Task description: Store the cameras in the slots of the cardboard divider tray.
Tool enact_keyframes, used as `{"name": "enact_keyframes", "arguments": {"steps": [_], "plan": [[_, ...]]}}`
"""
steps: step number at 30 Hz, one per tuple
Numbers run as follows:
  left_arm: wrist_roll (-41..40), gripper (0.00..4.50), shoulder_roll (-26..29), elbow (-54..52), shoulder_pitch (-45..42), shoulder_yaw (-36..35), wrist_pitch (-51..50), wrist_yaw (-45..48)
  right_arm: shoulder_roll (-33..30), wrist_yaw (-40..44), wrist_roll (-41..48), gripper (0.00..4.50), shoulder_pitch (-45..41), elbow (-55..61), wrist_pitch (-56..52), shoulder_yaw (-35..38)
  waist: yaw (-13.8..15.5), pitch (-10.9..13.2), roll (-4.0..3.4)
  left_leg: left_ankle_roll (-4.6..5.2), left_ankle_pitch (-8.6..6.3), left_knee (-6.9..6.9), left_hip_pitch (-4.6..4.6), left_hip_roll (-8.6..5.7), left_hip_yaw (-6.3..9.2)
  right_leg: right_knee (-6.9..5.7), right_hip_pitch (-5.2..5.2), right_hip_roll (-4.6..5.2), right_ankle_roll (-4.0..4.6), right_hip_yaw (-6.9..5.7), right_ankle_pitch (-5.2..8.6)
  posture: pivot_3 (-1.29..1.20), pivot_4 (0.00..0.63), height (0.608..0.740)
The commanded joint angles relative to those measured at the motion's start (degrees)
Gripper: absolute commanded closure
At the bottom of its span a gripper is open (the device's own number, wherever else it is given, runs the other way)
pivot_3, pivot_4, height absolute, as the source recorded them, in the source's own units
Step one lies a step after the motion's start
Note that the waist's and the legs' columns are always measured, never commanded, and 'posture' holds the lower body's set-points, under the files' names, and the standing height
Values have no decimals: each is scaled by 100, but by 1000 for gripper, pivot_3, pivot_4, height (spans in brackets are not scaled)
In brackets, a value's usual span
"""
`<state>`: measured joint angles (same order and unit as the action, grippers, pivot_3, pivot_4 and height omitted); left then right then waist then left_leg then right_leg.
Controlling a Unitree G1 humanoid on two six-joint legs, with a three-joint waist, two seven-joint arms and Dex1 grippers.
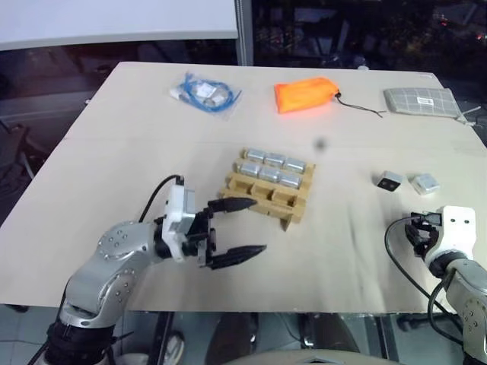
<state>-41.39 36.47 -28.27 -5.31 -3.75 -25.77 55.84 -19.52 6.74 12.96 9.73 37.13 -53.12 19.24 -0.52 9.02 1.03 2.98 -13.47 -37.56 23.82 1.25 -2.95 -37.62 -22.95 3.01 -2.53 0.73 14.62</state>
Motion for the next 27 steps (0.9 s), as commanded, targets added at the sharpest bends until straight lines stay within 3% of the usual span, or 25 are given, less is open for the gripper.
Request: {"name": "enact_keyframes", "arguments": {"steps": [1,6,12,19,22,23,24,26,27], "plan": [[-492,0,-149,-217,-576,49,-1104,-1158,-521,548,-355,2641,15,570,1335,-517,-12,1,0,0,0,0,0,0,0,0,0,-3,-4,1,0,0,150,740],[-2102,0,-611,575,-2089,151,-3075,-2047,-1141,1078,-850,2641,-216,1047,2512,-1544,-12,5,12,-1,1,-2,0,1,10,-8,-1,-23,-51,1,6,0,150,740],[-2622,0,-1541,1637,-3218,178,-4023,-2949,-1324,1415,-1217,2641,-802,1214,2928,-2362,-10,11,22,-2,1,-11,6,-7,10,-7,2,-21,-39,5,-3,0,150,740],[-2713,0,-1691,1995,-3523,38,-4422,-3071,-1263,1506,-1474,2641,-1123,1343,2881,-2684,-8,12,23,-23,13,-12,6,-4,13,-10,1,-22,-37,2,-2,0,150,740],[-2740,792,-1767,2087,-3595,54,-4522,-3045,-1165,1509,-1551,2641,-1251,1432,2826,-2814,6,12,23,-23,13,-12,6,-6,12,-10,1,-20,-37,2,-2,0,150,740],[-2755,1221,-1800,2130,-3621,36,-4551,-3063,-1144,1519,-1591,2641,-1279,1462,2809,-2869,13,12,23,-23,13,-12,6,-6,13,-10,1,-19,-37,1,-2,0,150,740],[-2748,1925,-1834,2169,-3653,27,-4559,-3076,-1139,1546,-1620,2641,-1300,1486,2808,-2909,12,12,23,-23,13,-12,6,-6,13,-10,2,-19,-36,1,-2,0,150,740],[-2755,2356,-1874,2233,-3703,15,-4589,-3076,-1111,1580,-1611,2641,-1319,1540,2764,-2959,12,12,23,-26,15,-12,6,-6,12,-10,2,-18,-36,2,-2,0,150,740],[-2764,2805,-1881,2252,-3717,14,-4610,-3067,-1099,1603,-1586,2641,-1323,1561,2738,-2965,12,12,23,-26,15,-12,6,-7,12,-10,2,-18,-36,2,-2,0,150,740]]}}
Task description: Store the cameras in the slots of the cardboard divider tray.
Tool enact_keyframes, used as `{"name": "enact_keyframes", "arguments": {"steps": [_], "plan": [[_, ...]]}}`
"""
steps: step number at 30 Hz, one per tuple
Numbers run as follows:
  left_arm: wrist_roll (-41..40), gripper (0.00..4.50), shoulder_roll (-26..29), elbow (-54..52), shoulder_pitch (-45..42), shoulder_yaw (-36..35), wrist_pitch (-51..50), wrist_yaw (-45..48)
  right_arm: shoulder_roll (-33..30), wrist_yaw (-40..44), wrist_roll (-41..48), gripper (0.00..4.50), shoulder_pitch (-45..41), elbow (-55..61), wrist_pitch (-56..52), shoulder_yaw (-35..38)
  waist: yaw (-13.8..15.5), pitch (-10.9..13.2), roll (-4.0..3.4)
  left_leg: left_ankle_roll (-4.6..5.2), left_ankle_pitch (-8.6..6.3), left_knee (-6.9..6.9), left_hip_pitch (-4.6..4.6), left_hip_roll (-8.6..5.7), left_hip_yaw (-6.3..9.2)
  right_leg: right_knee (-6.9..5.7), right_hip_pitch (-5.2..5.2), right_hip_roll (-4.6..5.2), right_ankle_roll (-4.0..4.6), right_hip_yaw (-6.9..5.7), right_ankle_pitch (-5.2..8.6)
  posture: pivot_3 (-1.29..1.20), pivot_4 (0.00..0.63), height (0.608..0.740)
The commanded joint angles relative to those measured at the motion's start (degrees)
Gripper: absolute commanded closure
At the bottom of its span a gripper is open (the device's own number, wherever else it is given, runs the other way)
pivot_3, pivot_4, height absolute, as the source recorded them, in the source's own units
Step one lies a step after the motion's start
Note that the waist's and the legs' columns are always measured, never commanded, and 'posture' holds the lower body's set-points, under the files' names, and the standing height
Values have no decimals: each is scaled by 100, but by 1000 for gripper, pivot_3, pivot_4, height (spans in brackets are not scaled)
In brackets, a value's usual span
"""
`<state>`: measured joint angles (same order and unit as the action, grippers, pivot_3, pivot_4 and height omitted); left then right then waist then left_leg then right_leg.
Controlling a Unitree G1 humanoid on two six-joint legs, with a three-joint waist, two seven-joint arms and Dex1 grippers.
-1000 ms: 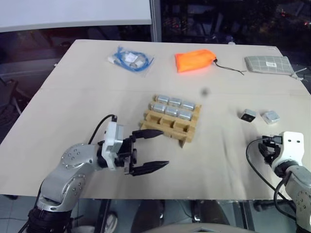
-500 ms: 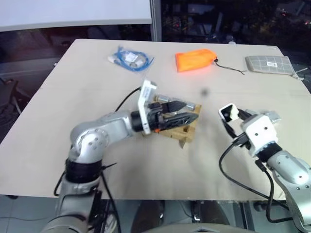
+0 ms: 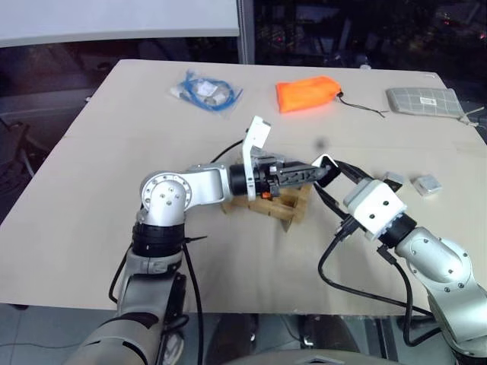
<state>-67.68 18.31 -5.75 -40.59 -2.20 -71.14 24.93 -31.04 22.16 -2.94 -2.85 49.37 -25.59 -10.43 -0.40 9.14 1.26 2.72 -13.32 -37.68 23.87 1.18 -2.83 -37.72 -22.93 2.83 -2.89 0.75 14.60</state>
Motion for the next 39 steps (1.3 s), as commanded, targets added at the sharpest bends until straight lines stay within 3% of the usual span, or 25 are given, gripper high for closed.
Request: {"name": "enact_keyframes", "arguments": {"steps": [1,2,3,7,12,17,23,29,31,39], "plan": [[-137,3156,-72,10,-200,-137,-87,34,58,89,31,2641,-67,352,-36,9,0,0,0,0,0,0,0,0,0,0,0,0,0,0,0,0,150,740],[-142,3521,-70,2,-199,-145,-106,45,75,141,114,2641,-69,378,-80,19,-1,0,0,0,0,0,0,0,0,-1,0,0,0,0,0,0,150,740],[-126,3767,-83,17,-214,-152,-115,54,90,183,189,2141,-65,400,-106,53,-2,0,0,0,0,0,0,0,0,-1,0,0,0,0,0,0,150,740],[226,3761,144,-93,-199,-98,183,451,181,198,306,108,-28,521,-301,117,-3,0,0,0,0,0,0,0,0,-2,0,0,0,0,0,0,150,740],[1498,3761,880,83,-12,30,1896,1907,778,143,1238,41,423,747,-645,878,-13,0,0,-2,1,1,-1,1,1,-3,-1,-1,3,-2,0,0,150,740],[3153,3761,2120,1841,-448,590,4237,4599,668,690,2127,41,704,745,-568,1436,-16,0,-3,1,-2,2,-4,0,-8,-1,-2,0,19,-1,9,0,150,740],[4389,3761,2306,3875,-1224,1046,6215,6422,461,1072,2911,41,714,674,-568,1506,82,1,-2,26,-16,5,3,0,-8,9,-2,4,24,-6,12,0,150,740],[4755,3761,2279,4946,-1795,1844,7526,6757,177,1266,3068,41,887,513,-302,1616,118,3,4,35,-21,-23,54,1,4,3,-33,0,4,-20,1,0,150,740],[4751,3761,2230,5183,-1898,2003,7720,6757,163,1201,3001,41,983,509,-198,1646,111,3,4,40,-24,-55,98,6,8,-11,-64,-4,2,-23,0,0,150,740],[4584,3761,2109,5544,-2106,2583,8164,6757,212,933,2689,41,1206,562,63,1403,108,7,10,47,-28,-64,99,6,7,-16,-63,-4,-1,-23,0,0,150,740]]}}
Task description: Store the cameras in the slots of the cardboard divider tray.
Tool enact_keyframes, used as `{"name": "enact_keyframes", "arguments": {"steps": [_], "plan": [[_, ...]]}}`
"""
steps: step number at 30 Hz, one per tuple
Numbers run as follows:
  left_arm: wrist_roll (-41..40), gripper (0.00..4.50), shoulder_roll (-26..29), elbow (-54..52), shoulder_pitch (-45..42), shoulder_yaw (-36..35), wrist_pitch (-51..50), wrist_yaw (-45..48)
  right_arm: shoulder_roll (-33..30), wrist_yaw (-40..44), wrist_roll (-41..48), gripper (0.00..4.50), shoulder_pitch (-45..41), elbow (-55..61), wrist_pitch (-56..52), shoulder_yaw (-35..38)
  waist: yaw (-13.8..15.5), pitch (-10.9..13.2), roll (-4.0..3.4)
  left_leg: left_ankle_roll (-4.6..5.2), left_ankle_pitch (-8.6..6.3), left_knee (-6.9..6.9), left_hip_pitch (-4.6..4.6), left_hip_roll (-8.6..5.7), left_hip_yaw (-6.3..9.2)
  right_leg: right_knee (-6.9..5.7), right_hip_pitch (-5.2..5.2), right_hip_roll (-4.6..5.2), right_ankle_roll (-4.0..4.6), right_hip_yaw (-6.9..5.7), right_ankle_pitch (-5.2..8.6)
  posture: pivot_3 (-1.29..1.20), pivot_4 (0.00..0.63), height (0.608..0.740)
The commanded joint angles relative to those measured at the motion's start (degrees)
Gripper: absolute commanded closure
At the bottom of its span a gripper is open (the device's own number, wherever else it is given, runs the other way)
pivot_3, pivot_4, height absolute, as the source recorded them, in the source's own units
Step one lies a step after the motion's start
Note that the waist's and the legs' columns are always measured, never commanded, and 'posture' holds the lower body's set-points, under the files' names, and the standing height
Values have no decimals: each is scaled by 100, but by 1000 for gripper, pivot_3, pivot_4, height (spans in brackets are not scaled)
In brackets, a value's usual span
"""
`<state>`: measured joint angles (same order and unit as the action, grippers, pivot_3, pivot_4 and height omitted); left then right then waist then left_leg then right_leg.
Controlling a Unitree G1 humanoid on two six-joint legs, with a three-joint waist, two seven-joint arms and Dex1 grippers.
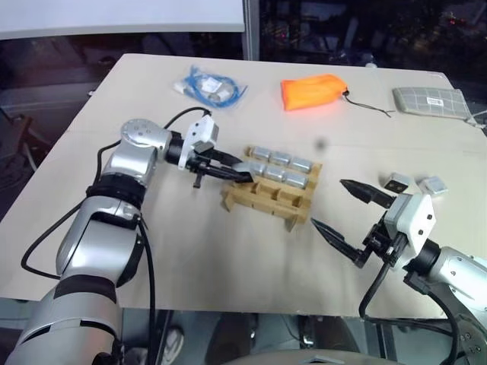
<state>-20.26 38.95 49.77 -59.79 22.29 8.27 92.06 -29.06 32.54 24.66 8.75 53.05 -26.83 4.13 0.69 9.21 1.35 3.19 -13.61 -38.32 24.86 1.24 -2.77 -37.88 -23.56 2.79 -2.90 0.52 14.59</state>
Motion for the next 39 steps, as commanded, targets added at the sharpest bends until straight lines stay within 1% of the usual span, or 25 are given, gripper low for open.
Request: {"name": "enact_keyframes", "arguments": {"steps": [1,5,14,18,20,22,27,30,33,35,39], "plan": [[-194,3761,67,-10,-188,208,256,44,15,-124,-84,41,62,195,208,-70,-1,0,0,0,0,0,-1,0,0,-2,0,0,0,0,0,0,150,740],[-187,3761,188,10,-201,514,537,44,-7,-148,-116,41,124,155,289,-68,-2,0,0,0,0,-1,-1,0,0,-3,0,-1,0,0,0,0,150,740],[-164,3761,387,150,-182,792,1008,44,-28,-153,-102,41,196,64,298,-98,-6,0,1,0,0,-4,-3,0,0,-7,2,-1,0,1,0,0,150,740],[-188,1775,405,121,-151,787,1166,44,-52,-145,-26,0,196,16,244,-29,-5,0,0,0,0,-6,-4,2,0,-10,2,-2,0,1,0,0,150,740],[-269,906,327,31,-110,563,1182,44,-81,-123,-11,0,202,-29,252,-1,-3,0,1,0,0,-7,-4,2,-1,-10,2,-2,0,1,0,0,150,740],[-426,77,345,-199,-18,403,979,44,-80,-159,3,0,183,-68,236,4,1,0,1,0,0,-8,-3,1,-1,-9,3,-2,0,1,-1,0,150,740],[-365,77,431,-537,312,-21,874,44,-55,-217,91,0,-4,-198,204,-17,-10,-1,0,0,0,-9,-5,2,-1,-11,4,-1,0,2,-1,0,150,740],[-131,77,360,-591,424,-274,930,33,-75,-208,134,0,-78,-259,195,-19,-10,0,0,0,0,-9,-6,3,-1,-12,4,-3,0,1,-1,0,150,740],[410,77,217,-478,453,-390,1176,-528,-144,-139,129,0,-191,-397,211,-7,9,-1,1,0,0,-11,-6,2,0,-12,5,-3,0,-1,-1,0,150,740],[613,77,138,-419,451,-461,1189,-805,-171,-136,133,0,-230,-417,199,-4,17,-1,1,0,0,-13,-6,0,1,-11,9,-2,-1,-1,-1,0,150,740],[855,77,29,-423,532,-615,1221,-897,-226,-163,125,0,-191,-376,183,-17,2,-2,2,0,0,-17,-5,0,2,-12,10,-2,-2,-2,-2,0,150,740]]}}
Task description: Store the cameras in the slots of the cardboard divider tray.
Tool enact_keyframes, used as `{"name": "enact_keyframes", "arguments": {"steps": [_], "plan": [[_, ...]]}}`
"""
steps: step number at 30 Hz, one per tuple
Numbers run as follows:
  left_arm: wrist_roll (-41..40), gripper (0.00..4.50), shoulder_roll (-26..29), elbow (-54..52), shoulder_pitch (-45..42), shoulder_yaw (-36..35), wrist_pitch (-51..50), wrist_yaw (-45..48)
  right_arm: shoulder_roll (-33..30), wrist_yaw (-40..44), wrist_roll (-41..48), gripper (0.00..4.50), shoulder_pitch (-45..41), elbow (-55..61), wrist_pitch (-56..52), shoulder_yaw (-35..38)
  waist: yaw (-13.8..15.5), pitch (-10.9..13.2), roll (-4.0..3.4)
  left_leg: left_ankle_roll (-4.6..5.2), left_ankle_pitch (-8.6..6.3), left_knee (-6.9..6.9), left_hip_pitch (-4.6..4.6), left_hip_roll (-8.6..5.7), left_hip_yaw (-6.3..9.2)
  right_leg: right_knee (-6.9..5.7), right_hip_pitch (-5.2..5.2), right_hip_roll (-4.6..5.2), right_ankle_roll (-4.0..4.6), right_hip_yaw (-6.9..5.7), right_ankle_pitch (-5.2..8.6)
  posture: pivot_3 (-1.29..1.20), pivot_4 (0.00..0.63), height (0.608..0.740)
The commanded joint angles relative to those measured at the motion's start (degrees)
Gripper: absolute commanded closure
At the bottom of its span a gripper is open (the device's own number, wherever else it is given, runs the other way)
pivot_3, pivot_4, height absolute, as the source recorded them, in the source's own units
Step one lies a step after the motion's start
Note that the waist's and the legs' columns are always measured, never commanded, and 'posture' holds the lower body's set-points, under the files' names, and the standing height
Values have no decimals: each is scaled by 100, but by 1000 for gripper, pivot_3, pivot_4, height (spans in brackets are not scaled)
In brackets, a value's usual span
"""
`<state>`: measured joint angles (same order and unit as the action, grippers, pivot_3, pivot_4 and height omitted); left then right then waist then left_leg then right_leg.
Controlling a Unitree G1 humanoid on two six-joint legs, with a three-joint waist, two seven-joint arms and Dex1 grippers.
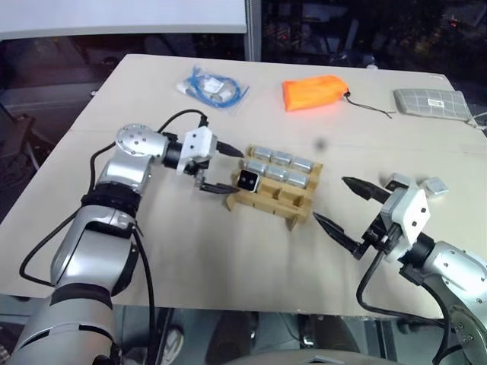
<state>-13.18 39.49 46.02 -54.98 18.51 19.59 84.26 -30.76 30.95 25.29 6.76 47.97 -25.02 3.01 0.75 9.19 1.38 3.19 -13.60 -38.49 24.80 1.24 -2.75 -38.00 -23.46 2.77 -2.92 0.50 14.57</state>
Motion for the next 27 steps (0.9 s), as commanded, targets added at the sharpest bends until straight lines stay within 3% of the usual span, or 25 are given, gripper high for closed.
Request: {"name": "enact_keyframes", "arguments": {"steps": [1,5,6,8,13,20,27], "plan": [[172,77,-60,-81,84,-280,46,-102,-67,-14,56,0,29,144,-1,89,-11,0,0,0,0,0,-1,0,0,-1,0,0,0,0,0,0,150,740],[188,77,-175,-233,188,-397,-186,17,-77,-61,32,0,94,203,-27,62,-10,0,0,0,0,0,-2,2,0,-4,-1,-2,0,0,0,0,150,740],[212,311,-185,-245,196,-424,-198,38,-75,-70,28,0,108,216,-33,61,-9,0,0,0,0,0,-2,2,0,-4,0,-2,0,0,0,0,150,740],[244,873,-197,-255,204,-477,-223,69,-72,-84,25,0,129,238,-43,59,-8,0,0,0,0,-1,-2,2,-1,-4,0,-1,0,1,0,0,150,740],[286,3295,-224,-244,206,-607,-366,102,-65,-116,2,0,161,259,-45,34,-8,-1,0,0,0,-1,-3,2,0,-5,0,-2,0,0,0,0,150,740],[338,3295,-266,-308,237,-653,-602,223,-69,-134,-34,0,140,223,-16,-21,-4,-2,0,0,0,-3,-4,2,-1,-6,1,-1,0,1,-1,0,150,740],[232,3295,-349,-412,-99,-640,-3030,428,-87,-118,-48,0,132,217,-22,-23,-9,-2,1,0,0,-4,-4,1,0,-8,1,-3,-1,0,0,0,150,740]]}}
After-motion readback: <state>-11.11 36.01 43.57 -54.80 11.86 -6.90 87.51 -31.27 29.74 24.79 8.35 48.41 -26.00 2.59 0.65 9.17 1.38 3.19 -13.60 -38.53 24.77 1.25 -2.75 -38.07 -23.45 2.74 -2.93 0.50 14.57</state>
